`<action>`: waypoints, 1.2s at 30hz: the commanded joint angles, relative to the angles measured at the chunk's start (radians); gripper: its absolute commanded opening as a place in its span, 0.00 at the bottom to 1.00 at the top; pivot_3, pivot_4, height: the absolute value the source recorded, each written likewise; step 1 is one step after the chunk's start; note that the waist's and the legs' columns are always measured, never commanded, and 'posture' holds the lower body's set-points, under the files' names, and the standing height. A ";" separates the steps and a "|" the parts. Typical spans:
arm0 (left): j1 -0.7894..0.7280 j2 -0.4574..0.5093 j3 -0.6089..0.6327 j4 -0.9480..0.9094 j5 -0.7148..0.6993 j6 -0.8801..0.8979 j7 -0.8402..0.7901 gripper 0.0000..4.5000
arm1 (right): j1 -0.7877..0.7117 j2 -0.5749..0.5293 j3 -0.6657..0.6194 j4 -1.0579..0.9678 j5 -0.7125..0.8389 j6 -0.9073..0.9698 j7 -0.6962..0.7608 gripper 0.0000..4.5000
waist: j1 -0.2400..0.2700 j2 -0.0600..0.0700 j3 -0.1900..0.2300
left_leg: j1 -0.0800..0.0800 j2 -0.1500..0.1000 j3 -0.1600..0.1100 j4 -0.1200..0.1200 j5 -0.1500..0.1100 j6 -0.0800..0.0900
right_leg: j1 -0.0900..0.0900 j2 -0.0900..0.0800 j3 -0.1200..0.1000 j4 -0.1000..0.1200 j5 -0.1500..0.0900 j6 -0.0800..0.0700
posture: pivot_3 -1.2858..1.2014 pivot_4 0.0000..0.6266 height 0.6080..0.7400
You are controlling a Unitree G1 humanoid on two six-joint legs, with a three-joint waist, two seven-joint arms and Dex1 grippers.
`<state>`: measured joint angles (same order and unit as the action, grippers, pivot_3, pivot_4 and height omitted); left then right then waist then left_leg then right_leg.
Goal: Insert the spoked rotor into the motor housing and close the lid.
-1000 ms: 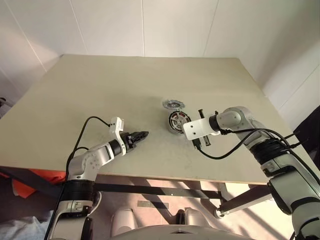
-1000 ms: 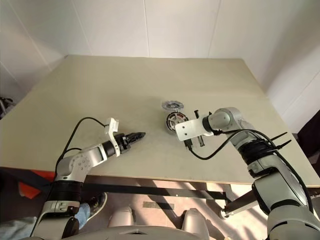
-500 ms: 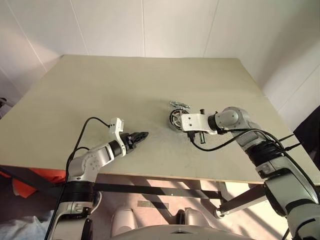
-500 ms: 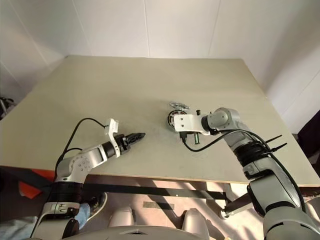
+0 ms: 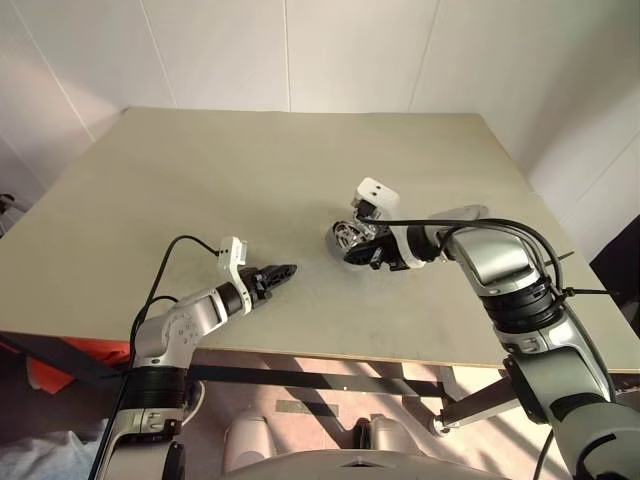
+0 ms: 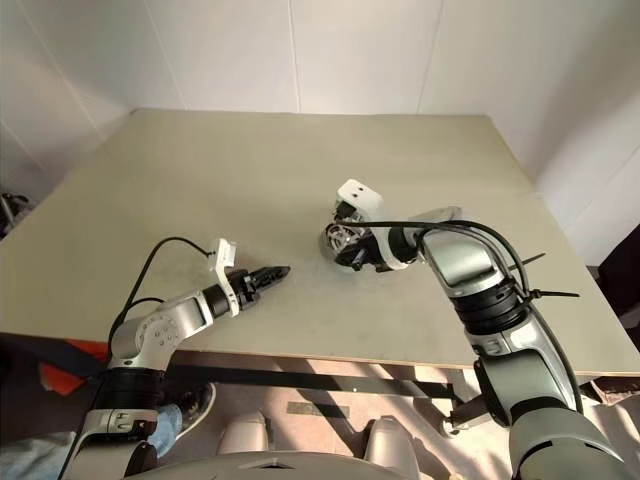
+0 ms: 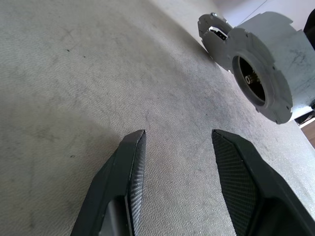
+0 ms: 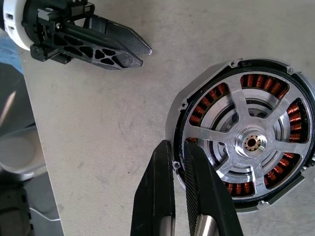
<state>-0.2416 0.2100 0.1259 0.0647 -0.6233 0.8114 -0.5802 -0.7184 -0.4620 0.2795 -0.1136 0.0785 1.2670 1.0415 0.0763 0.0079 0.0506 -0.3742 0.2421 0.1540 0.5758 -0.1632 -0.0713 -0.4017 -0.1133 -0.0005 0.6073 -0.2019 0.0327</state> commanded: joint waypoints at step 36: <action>0.002 0.013 -0.001 -0.042 -0.028 0.007 0.023 0.50 | -0.248 0.270 -0.337 0.114 0.156 0.084 -0.553 0.44 | 0.028 0.001 0.000 | 0.001 0.000 -0.001 -0.007 0.007 -0.012 | -0.003 0.002 0.001 0.000 0.000 0.001 | 0.52 0.00 1.00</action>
<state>-0.2177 0.2169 0.1217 0.0255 -0.6507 0.8256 -0.5537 -0.9895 -0.1533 -0.0863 0.0603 0.2323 1.4354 0.4767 0.1039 0.0086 0.0506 -0.3727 0.2424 0.1528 0.5685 -0.1562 -0.0835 -0.4040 -0.1112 0.0001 0.6076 -0.2019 0.0337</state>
